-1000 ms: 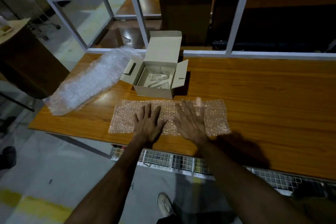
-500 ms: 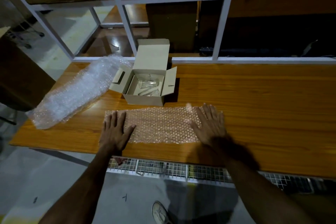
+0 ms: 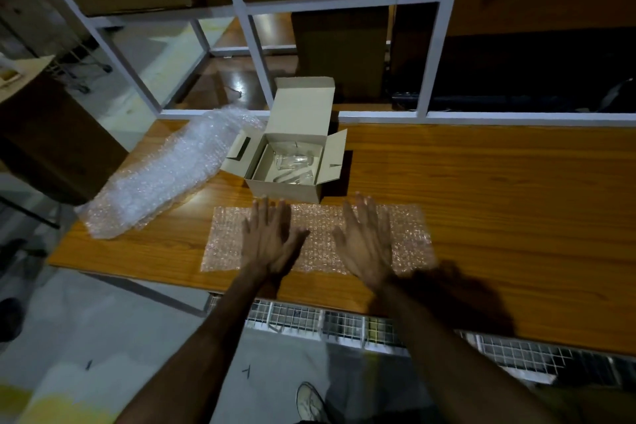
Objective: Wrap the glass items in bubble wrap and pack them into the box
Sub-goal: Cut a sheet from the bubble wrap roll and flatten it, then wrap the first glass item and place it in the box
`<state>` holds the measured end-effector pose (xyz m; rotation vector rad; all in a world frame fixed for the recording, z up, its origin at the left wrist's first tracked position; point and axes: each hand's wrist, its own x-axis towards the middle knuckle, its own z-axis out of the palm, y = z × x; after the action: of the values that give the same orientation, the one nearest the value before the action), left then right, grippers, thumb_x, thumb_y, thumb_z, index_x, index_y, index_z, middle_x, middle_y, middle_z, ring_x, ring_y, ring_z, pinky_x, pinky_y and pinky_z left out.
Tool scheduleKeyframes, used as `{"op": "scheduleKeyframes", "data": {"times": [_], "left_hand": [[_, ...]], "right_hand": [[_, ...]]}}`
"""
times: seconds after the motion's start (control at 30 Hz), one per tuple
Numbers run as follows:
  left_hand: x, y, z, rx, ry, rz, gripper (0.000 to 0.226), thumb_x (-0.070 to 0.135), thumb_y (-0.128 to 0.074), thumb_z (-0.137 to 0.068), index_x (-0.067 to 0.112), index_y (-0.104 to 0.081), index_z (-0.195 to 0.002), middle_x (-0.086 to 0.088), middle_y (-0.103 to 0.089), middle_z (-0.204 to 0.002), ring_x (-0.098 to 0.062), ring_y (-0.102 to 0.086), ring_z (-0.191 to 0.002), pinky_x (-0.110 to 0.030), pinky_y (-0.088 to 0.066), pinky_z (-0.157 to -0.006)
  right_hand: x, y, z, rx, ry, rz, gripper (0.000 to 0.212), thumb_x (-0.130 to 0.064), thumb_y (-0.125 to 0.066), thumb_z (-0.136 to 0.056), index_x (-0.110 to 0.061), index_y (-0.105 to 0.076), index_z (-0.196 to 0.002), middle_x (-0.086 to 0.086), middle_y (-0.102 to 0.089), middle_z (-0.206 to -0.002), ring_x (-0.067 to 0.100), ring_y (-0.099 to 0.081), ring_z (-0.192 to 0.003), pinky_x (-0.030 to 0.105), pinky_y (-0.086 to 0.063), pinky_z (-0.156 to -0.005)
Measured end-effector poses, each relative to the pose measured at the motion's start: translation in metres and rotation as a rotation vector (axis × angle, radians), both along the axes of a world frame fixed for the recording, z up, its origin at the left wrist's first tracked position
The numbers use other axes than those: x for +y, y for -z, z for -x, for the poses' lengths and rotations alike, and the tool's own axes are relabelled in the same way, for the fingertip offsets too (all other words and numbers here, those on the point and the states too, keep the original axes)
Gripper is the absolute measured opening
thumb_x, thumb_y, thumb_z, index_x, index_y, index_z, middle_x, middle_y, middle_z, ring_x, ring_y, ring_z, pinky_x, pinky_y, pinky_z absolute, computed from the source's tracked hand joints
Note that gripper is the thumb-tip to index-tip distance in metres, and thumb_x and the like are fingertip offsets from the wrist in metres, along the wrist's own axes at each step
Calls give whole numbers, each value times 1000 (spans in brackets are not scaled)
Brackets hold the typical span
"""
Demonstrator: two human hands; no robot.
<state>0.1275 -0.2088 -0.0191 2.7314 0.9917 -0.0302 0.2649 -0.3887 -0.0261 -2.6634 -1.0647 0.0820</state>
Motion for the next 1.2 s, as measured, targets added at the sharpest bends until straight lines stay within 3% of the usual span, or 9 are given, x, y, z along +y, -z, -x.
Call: {"op": "scheduleKeyframes", "data": {"times": [0.1, 0.27, 0.47, 0.7, 0.83, 0.93, 1.0, 1.1, 1.2], "left_hand": [[-1, 15, -1, 79, -23, 11, 93, 93, -7, -90, 40, 5, -166, -5, 22, -173, -34, 18, -159, -72, 4, -123], [27, 22, 27, 123, -42, -41, 93, 93, -5, -89, 42, 12, -165, -4, 21, -173, -29, 14, -161, -66, 4, -126], [49, 22, 42, 139, -57, -11, 99, 93, -13, -89, 36, 13, -166, -10, 17, -174, -32, 12, -161, -61, -1, -129], [54, 8, 39, 173, -68, 65, 105, 96, -14, -86, 33, 10, -167, -11, 16, -174, -38, 11, -161, -62, 0, -128], [58, 7, 43, 114, -96, 72, 112, 98, -19, -82, 25, -11, -167, -16, -6, -175, -40, -6, -161, -65, -15, -127], [33, -9, 47, -36, -169, 57, 88, 73, -51, -97, 16, -33, -161, -21, -26, -169, -41, -29, -154, -61, -34, -121], [23, -11, 52, -102, -228, 22, 75, 61, -53, -102, 13, -40, -159, -22, -36, -164, -41, -40, -147, -61, -40, -116], [21, -6, 61, -117, -314, 38, 69, 57, -51, -103, 13, -44, -156, -23, -44, -159, -41, -53, -135, -59, -49, -108], [22, -3, 64, -133, -391, 40, 70, 60, -50, -101, 14, -49, -153, -22, -49, -154, -39, -60, -126, -58, -54, -103]], "right_hand": [[11, 11, 12, 48, -47, 63, 73, -67, -14, -104, -29, -16, -166, 5, -2, -175, 28, 0, -162, 61, -4, -127], [-17, 21, -12, 37, -19, 112, 79, -78, -1, -98, -36, -1, -166, 4, 12, -173, 27, 15, -160, 57, 10, -127], [-44, 18, -42, 35, 64, 76, 84, -82, -4, -97, -35, -5, -167, 5, 5, -174, 27, 9, -161, 55, 6, -128], [-67, 14, -63, 58, -10, 106, 81, -79, -8, -100, -33, -4, -166, 5, 7, -174, 27, 7, -161, 53, 8, -128], [-76, 9, -71, 87, -74, 58, 73, -67, -22, -105, -30, -10, -166, 6, 3, -175, 27, 3, -162, 52, 9, -128], [-79, -6, -70, 45, -60, -144, 58, -47, -43, -108, -24, -36, -160, 7, -32, -168, 26, -26, -156, 53, -7, -129], [-72, -26, -65, 16, -50, -289, 46, -36, -50, -106, -20, -52, -149, 5, -56, -151, 22, -49, -140, 50, -26, -124], [-41, -67, -55, 14, -89, -462, 33, -29, -56, -105, -20, -65, -136, 1, -68, -132, 19, -63, -120, 44, -48, -106], [5, -103, -54, 112, -178, -512, 26, -23, -62, -103, -21, -70, -127, -2, -71, -124, 15, -66, -110, 37, -57, -91]]}}
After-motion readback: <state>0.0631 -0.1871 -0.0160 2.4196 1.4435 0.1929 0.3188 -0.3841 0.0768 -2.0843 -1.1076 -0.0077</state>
